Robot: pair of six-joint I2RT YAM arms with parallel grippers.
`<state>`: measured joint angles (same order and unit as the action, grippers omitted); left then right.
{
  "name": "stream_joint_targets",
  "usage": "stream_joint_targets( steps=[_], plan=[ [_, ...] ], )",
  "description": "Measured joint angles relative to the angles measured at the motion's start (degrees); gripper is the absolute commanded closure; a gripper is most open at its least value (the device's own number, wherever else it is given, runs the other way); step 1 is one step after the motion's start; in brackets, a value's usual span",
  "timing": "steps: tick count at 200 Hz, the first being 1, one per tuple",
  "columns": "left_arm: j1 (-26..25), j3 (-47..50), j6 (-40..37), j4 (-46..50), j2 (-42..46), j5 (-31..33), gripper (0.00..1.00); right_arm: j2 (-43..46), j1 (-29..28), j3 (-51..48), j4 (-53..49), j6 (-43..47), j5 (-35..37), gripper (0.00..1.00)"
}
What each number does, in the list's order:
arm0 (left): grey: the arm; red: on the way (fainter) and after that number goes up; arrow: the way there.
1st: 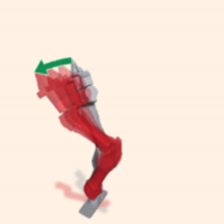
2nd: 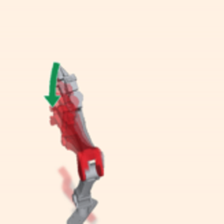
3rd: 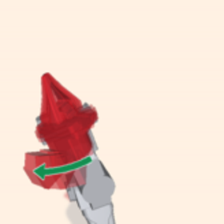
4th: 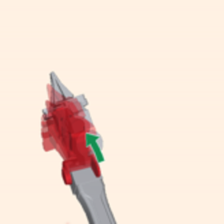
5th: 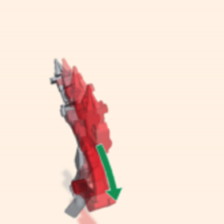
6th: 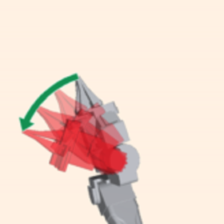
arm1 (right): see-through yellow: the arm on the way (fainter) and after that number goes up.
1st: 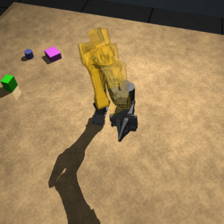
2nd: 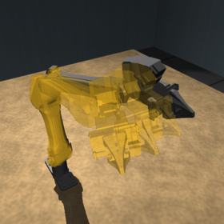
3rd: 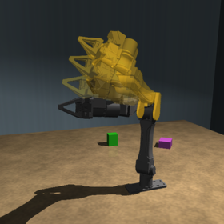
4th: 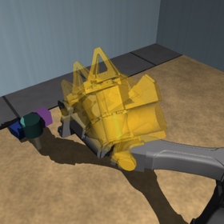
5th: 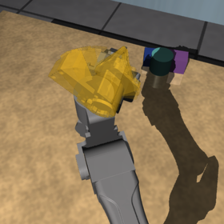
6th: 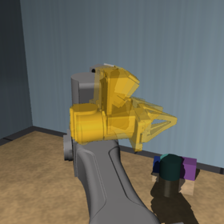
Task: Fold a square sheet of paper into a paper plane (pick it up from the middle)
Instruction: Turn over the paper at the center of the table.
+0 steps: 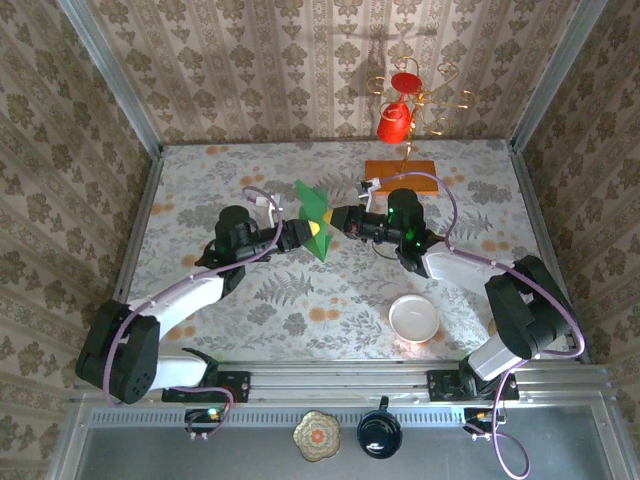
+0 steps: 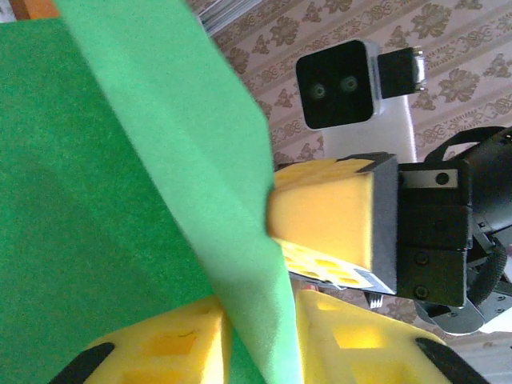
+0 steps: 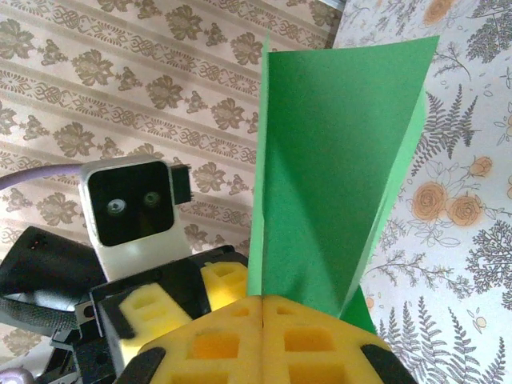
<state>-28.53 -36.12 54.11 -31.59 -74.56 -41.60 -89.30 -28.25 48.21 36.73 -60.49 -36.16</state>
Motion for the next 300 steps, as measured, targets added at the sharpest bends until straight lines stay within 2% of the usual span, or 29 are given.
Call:
stream_joint_targets(
  steps=[46, 87, 109, 127, 152, 187, 212, 243, 266, 300],
  plan=[
    [0.0, 0.0, 0.3, 0.1, -0.8, 0.0, 0.84, 0.2, 0.5, -0.1, -0.3, -0.3, -0.3, 0.73],
    [0.1, -0.8, -1.5, 2.3, -0.8, 0.0, 0.87, 3.2, 2.1, -0.6, -5.7, 0.8, 0.5, 0.58],
    [0.2, -2.5, -5.0, 7.3, -0.8, 0.9, 0.88, 5.9, 3.3, -0.6, -11.8, 3.0, 3.0, 0.52],
    [0.1, -5.8, -10.6, 15.9, -0.8, 4.0, 0.88, 8.3, 4.0, -0.7, -17.0, 5.3, 5.4, 0.50],
    [-1.5, -13.4, -20.6, 31.6, -0.8, 13.8, 0.88, 12.8, 4.5, -0.8, -24.6, 9.2, 10.2, 0.47],
    [-8.5, -25.7, -33.8, 50.1, -2.7, 34.9, 0.90, 21.3, 4.5, -3.5, -32.9, 14.6, 19.6, 0.45],
    [-12.4, -32.9, -40.7, 57.7, -9.1, 50.7, 0.91, 25.2, 4.8, -5.7, -38.1, 17.2, 25.9, 0.45],
    [-17.1, -39.6, -47.5, 64.5, -21.6, 68.6, 0.91, 27.5, 5.7, -7.4, -42.9, 18.5, 31.7, 0.45],
    [-18.8, -42.2, -50.4, 66.9, -29.2, 75.8, 0.92, 28.5, 7.0, -8.3, -45.2, 18.6, 34.5, 0.45],
    [-19.4, -44.0, -52.3, 68.5, -36.4, 81.9, 0.92, 29.6, 8.4, -9.3, -46.4, 18.5, 36.1, 0.45]
  ],
)
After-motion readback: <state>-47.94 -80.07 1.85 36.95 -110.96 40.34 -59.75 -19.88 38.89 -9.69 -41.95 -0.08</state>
